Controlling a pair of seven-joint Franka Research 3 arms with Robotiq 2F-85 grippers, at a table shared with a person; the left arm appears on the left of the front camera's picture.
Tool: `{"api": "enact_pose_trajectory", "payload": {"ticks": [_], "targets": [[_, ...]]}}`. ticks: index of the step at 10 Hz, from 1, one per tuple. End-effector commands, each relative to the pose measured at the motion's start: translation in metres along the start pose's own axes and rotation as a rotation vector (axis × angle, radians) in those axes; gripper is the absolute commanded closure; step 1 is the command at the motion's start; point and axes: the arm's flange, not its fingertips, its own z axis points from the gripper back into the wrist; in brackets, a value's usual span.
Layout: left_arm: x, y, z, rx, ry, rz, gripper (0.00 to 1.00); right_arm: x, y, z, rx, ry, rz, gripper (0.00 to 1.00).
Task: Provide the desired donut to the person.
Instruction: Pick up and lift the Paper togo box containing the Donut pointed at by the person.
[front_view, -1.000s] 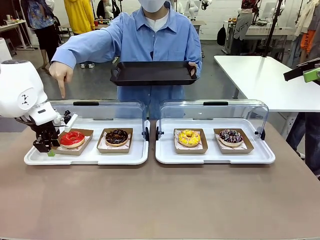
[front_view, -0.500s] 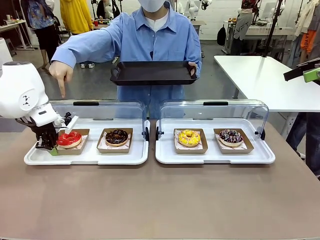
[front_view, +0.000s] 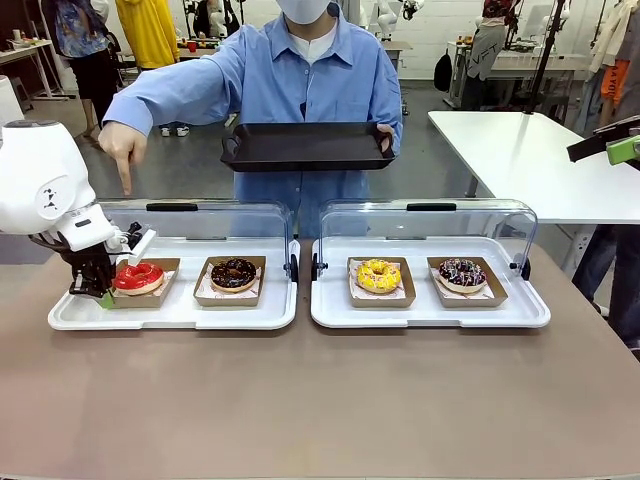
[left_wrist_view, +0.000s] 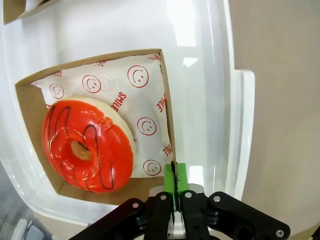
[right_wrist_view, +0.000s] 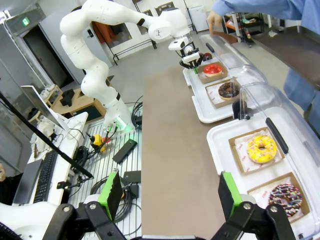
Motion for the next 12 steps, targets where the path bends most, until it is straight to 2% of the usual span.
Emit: {"api": "enact_pose_trajectory", "payload": {"ticks": [1,5,7,9,12], "targets": [[0.0,-0.032,0.03,-0.007,0.074,-0.054,1.0,0.0,0.0,0.0,0.008,-0.008,0.005,0.0],[-0.002,-0.115,0.136,-0.055,0.09,-0.027,1.0,0.0,0.0,0.0,0.008,-0.008,0.005,0.0],[0.0,-0.154,0.18,-0.005,0.079,-0.018,1.0,0.0,0.0,0.0,0.008,-0.008,0.005,0.0],[0.004,-0.184,0.235,0.096,0.056,-0.006,1.0,0.0,0.0,0.0,0.008,-0.008,0.005,0.0],[0.016,-0.19,0.292,0.185,-0.004,0.002,1.0,0.0,0.0,0.0,0.008,-0.008,0.005,0.0]]}}
